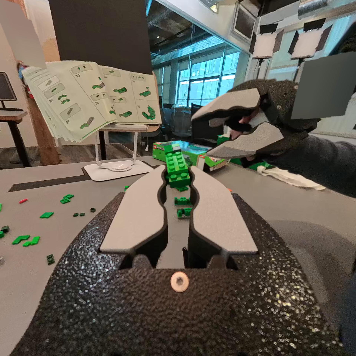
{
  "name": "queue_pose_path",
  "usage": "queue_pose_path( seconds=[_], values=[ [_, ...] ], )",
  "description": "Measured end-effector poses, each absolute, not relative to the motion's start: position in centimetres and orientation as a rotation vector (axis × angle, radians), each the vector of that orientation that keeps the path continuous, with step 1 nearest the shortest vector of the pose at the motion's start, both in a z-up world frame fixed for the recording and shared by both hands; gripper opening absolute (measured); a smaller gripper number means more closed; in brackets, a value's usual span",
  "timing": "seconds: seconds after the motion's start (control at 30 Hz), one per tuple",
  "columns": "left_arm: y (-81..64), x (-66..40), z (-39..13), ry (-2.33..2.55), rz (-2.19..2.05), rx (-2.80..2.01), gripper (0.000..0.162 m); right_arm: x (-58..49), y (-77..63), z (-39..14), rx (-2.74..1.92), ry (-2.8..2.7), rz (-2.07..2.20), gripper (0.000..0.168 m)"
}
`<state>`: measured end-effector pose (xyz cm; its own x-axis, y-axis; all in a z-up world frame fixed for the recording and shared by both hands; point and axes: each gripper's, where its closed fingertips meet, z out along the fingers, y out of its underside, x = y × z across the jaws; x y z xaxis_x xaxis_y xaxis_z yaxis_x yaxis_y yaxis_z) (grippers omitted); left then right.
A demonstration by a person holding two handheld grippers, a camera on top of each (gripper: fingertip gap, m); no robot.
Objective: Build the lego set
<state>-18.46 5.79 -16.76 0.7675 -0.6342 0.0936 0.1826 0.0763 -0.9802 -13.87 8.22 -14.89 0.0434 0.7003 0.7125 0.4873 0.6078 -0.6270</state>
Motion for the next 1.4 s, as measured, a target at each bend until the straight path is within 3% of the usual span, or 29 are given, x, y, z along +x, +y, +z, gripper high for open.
queue_pose_path(
  seconds=[0.2, 0.43, 1.03, 1.27, 1.4],
  values=[
    [8.0, -17.5, -19.0, 0.449, -0.420, -1.337, 0.019, -9.8, 11.0, -19.3, -1.223, -1.211, 0.598, 0.043],
    [11.0, -15.0, -19.3, 0.557, -0.115, -1.279, 0.019, -4.5, 14.7, -20.6, -1.100, -0.827, 0.576, 0.035],
    [13.1, -10.8, -22.4, 0.750, 0.058, -1.181, 0.020, -3.3, 14.6, -20.9, -1.010, -0.807, 0.724, 0.022],
    [9.7, -6.8, -24.5, 1.045, -0.370, -1.159, 0.019, -4.7, 11.1, -22.1, -0.979, -1.046, 0.958, 0.023],
    [6.6, -6.1, -24.4, 1.131, -0.725, -1.117, 0.019, -3.6, 7.7, -23.4, -0.996, -1.226, 1.204, 0.037]
  ],
)
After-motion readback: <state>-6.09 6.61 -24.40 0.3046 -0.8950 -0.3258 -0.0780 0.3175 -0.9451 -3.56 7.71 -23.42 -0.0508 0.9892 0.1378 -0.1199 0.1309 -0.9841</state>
